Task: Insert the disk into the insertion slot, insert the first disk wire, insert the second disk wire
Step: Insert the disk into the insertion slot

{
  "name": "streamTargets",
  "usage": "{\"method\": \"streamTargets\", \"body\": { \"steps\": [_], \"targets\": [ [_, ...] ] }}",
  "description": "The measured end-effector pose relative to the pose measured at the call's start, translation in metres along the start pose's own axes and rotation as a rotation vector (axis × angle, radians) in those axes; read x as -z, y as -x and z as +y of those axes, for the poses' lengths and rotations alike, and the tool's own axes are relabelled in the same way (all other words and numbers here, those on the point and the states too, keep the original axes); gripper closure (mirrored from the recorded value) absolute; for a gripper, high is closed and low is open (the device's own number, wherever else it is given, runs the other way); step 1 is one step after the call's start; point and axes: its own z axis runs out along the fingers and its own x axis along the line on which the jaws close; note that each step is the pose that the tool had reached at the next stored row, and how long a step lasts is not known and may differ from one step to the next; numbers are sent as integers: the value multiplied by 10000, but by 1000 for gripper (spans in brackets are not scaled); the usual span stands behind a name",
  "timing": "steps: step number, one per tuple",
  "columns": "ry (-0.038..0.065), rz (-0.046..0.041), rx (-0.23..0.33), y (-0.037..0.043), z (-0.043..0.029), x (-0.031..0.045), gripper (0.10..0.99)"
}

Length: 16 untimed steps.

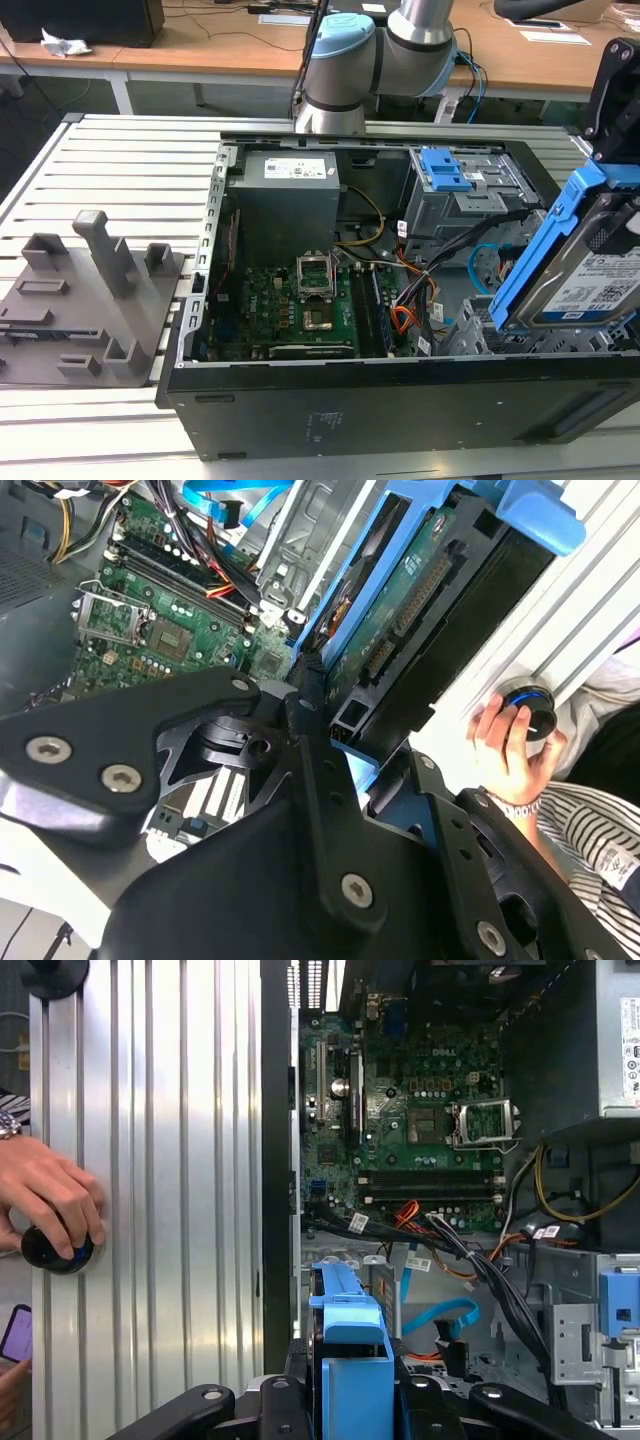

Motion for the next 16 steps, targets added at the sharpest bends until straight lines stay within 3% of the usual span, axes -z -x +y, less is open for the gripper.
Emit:
{"method": "streamTargets", "body": {
  "steps": [10,16],
  "targets": [
    [0,0,0,26,-11,-91,722],
    [-1,-2,0,182,-9,-109,722]
  ]
}}
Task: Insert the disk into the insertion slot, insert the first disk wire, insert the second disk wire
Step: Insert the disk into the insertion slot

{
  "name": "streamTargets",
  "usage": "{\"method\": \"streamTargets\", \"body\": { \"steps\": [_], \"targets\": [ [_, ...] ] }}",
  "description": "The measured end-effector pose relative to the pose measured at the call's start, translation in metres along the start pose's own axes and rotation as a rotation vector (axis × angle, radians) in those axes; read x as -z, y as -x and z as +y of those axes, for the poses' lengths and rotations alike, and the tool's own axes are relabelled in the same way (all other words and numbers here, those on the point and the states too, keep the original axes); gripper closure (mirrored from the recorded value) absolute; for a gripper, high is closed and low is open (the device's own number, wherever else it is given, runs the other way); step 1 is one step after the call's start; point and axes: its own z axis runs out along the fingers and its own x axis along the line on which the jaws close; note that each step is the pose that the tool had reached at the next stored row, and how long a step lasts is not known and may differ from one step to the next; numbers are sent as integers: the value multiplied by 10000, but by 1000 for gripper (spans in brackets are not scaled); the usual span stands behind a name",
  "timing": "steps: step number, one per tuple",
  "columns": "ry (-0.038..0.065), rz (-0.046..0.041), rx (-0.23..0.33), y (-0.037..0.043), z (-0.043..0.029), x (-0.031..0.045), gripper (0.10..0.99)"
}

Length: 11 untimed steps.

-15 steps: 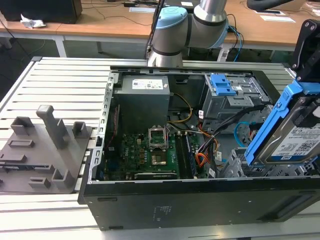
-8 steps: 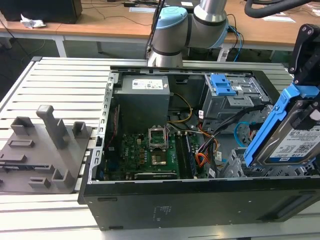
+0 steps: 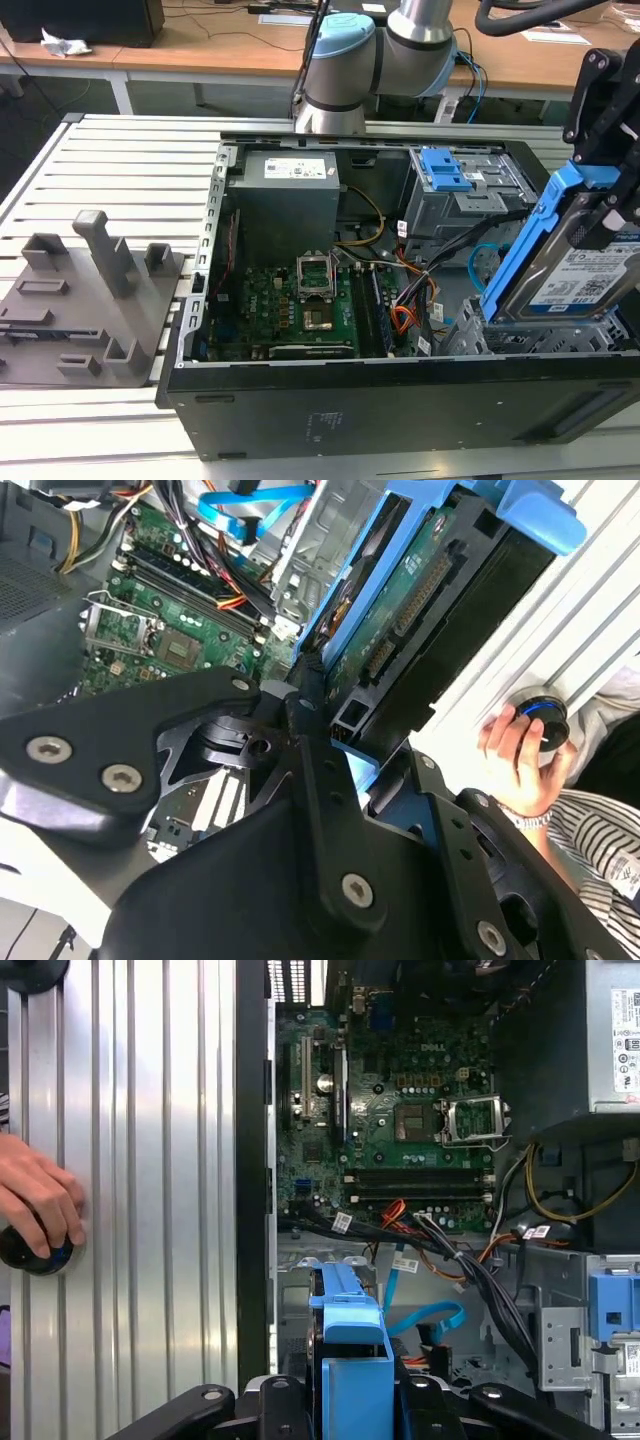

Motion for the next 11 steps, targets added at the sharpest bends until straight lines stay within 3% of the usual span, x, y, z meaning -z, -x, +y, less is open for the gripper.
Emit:
{"method": "streamTargets", "body": {
  "steps": [4,11],
  "targets": [
    [1,1,0,87,2,0,722],
    [0,3,-1,93,1,-36,722]
  ]
}}
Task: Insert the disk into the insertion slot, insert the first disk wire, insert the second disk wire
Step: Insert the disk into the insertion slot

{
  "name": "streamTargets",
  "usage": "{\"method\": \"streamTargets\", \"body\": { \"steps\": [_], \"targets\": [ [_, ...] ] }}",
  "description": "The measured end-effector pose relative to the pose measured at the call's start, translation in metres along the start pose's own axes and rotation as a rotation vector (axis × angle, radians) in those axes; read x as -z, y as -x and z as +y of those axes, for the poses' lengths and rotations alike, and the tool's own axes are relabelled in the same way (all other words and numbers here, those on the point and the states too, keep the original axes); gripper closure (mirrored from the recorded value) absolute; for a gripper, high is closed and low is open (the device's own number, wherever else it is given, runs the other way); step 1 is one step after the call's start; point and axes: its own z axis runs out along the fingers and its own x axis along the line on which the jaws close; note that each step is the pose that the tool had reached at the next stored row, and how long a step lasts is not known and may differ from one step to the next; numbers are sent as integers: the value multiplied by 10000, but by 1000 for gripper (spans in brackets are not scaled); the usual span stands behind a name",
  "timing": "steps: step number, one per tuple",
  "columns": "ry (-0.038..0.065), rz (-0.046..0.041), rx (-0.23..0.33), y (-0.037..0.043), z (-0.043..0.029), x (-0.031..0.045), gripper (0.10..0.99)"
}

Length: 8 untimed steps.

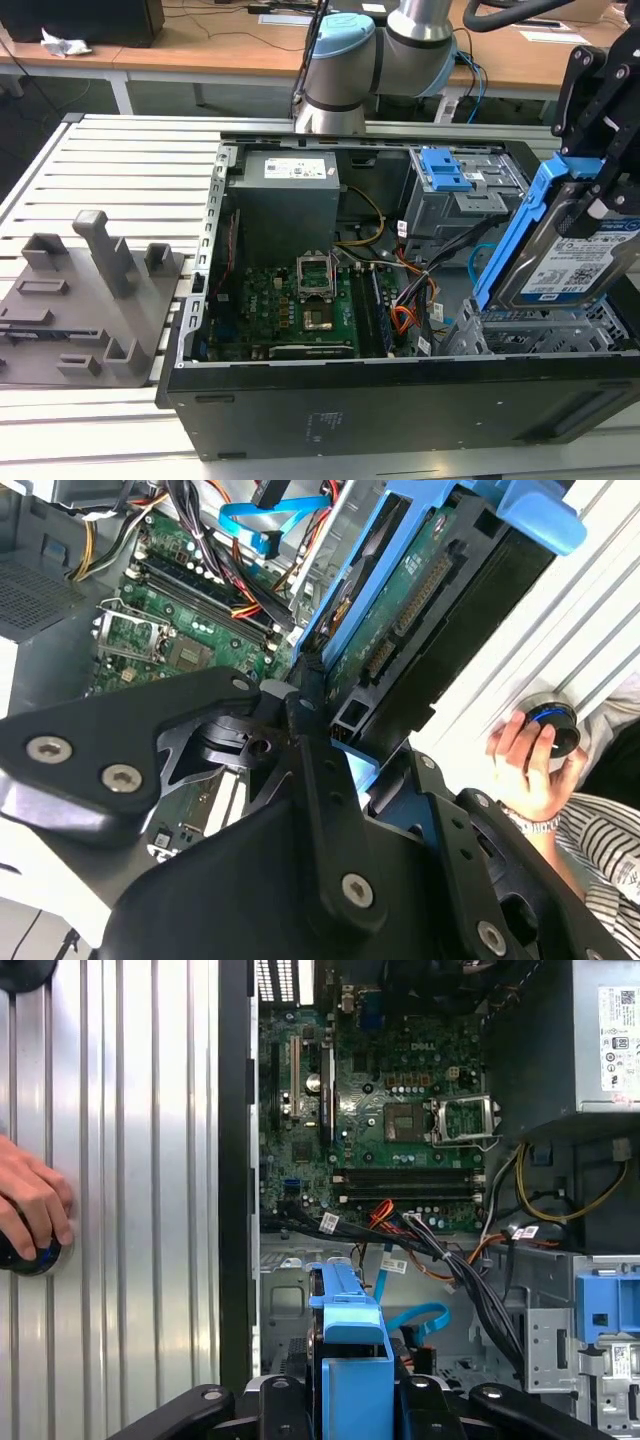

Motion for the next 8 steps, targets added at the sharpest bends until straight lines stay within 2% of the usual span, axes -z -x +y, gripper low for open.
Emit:
{"method": "streamTargets", "body": {
  "steps": [8],
  "targets": [
    [0,-2,1,0,-3,-82,722]
  ]
}}
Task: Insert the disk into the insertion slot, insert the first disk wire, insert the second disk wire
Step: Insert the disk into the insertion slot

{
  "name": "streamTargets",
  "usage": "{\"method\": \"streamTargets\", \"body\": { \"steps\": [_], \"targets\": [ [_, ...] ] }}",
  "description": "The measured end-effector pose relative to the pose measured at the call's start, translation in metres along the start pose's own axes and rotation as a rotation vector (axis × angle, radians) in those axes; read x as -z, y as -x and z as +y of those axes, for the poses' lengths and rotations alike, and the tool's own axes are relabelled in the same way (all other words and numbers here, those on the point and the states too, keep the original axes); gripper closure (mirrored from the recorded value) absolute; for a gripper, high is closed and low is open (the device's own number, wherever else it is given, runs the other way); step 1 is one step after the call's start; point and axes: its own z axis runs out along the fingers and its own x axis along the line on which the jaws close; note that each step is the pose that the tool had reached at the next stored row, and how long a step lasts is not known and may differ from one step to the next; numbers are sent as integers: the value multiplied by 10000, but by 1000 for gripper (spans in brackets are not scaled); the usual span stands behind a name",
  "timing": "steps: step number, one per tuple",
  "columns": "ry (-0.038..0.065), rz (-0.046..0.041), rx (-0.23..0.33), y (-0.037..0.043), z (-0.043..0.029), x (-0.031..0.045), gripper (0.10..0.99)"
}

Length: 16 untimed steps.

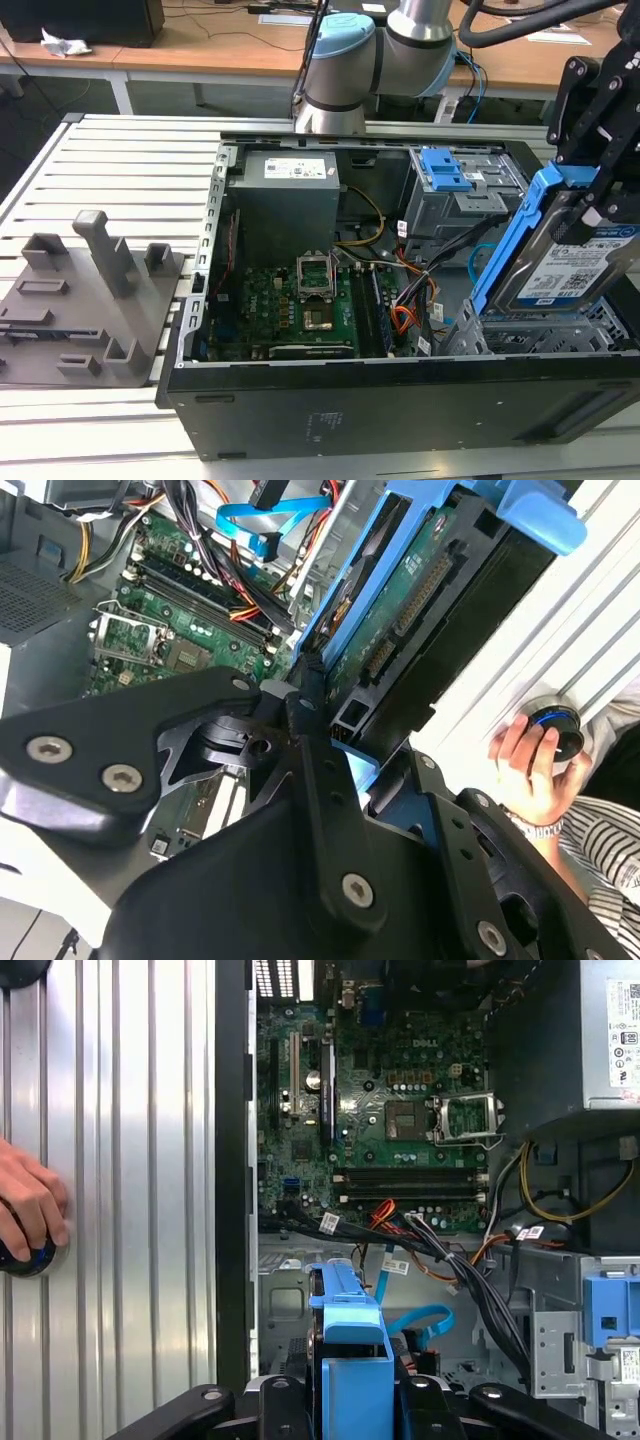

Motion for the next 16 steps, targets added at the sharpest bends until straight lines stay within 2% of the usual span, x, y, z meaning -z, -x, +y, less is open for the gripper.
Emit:
{"method": "streamTargets", "body": {
  "steps": [7,12,16],
  "targets": [
    [0,0,-1,5,-5,-49,722],
    [0,0,0,67,-68,-74,722],
    [0,0,-1,73,-80,-103,722]
  ]
}}
